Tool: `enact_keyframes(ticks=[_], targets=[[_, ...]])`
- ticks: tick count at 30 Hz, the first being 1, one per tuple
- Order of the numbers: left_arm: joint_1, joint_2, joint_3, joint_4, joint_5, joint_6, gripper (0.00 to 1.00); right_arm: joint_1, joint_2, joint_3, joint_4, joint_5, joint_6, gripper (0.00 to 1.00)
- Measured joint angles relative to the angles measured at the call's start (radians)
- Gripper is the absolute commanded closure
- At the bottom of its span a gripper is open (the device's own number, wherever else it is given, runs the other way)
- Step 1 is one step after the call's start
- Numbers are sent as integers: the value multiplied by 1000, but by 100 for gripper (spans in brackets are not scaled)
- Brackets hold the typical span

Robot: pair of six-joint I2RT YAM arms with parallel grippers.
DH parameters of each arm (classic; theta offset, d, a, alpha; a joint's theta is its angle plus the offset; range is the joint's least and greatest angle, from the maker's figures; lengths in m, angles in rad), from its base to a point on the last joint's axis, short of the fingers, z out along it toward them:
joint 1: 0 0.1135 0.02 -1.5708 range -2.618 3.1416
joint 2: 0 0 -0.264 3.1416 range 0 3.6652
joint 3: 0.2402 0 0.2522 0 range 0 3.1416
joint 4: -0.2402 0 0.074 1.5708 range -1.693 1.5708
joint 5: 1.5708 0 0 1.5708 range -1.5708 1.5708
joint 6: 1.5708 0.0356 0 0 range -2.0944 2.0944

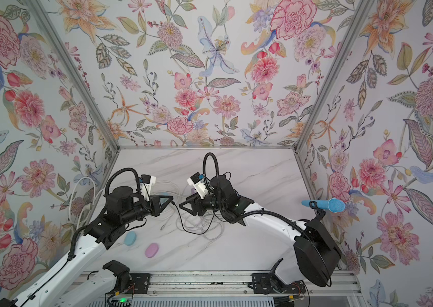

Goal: Charge the bluetooth headset
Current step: Adjust the charging cable.

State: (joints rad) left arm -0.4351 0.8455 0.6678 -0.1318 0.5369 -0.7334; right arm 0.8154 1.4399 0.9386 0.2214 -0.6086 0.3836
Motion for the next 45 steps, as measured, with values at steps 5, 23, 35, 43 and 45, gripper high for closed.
enact_keyframes(ticks=[5,23,35,43,45], targets=[[0,-3,-12,57,36,-34,100,-19,14,-23,166,-124,106,44],[-2,-40,-42,209,106,-148,100,-50,154,-44,566,-282,387,64],[-3,-37,-42,269,114,-174,100,-50,163,-67,675,-312,471,80],[3,-32,-42,276,112,-184,100,-53,163,-71,701,-327,496,100],[3,-32,-42,276,111,-184,77,-54,163,-71,704,-327,499,100]])
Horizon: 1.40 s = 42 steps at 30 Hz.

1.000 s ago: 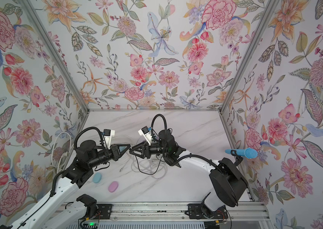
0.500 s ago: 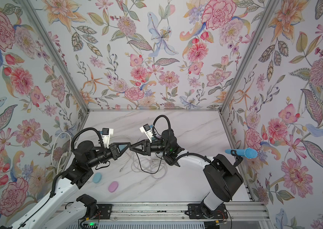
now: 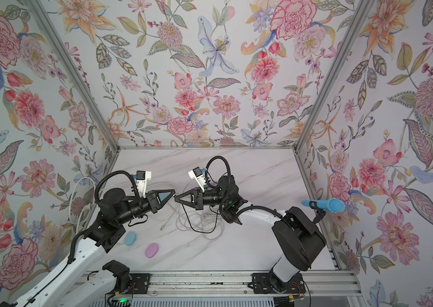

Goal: Charge the bluetooth headset
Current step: Adjust the charging cable, then move the bluetooth headset to the center of the board.

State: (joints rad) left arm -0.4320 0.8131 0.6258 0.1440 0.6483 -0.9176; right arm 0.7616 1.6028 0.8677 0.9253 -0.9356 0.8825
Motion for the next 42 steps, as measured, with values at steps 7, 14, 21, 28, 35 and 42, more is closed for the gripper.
enact_keyframes(ticks=[7,14,21,28,35,42], targets=[[15,-58,27,-203,-80,80,33,-34,-27,1,-98,3,-32,100],[20,-133,133,-615,-332,204,40,23,-159,103,-737,203,-433,100],[1,-110,109,-883,-456,230,38,84,-202,123,-1011,291,-614,100],[-146,-93,-2,-982,-496,186,100,109,-183,116,-1084,320,-644,100],[-449,-15,-33,-993,-507,68,100,114,-95,122,-1118,324,-651,100],[-618,44,-90,-990,-515,-69,100,114,-47,144,-1132,320,-668,100]])
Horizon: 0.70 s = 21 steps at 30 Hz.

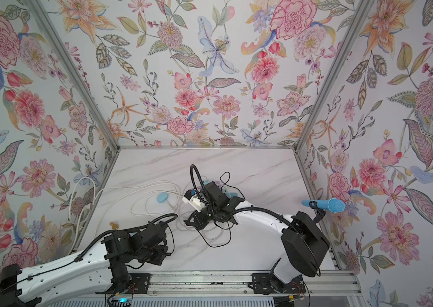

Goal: Charge the bluetooth headset
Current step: Move the bluetooth headset to the center of the board.

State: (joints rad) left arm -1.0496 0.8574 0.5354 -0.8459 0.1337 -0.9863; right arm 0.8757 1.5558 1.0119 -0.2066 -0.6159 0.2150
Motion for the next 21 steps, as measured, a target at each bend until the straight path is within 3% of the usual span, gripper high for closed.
enact_keyframes(ticks=[10,21], targets=[[-4,-26,-58,-82,-35,-95,100,-17,13,0,-2,-6,-14,100],[26,81,-62,-154,-158,-229,100,-26,16,0,-2,-31,-18,100]])
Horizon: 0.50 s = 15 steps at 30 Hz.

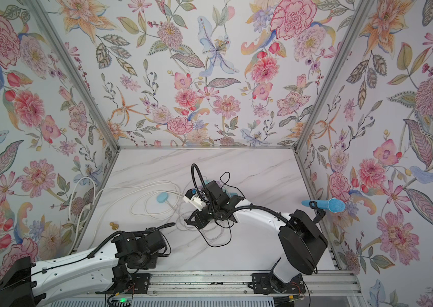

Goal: Charge the bluetooth headset
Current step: Move the bluetooth headset to the center of the board.

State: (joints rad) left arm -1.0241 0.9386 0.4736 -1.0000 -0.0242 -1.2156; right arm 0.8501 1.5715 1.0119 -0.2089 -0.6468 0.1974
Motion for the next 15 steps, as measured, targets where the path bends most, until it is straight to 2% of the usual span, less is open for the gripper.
enact_keyframes(ticks=[7,11,15], targets=[[56,-78,0,16,-130,-121,100,0,0,0,0,-4,0,100],[160,-84,0,90,-160,-102,100,0,0,0,1,-4,0,100],[290,-49,0,184,-167,-28,100,-1,0,0,2,-4,0,100]])
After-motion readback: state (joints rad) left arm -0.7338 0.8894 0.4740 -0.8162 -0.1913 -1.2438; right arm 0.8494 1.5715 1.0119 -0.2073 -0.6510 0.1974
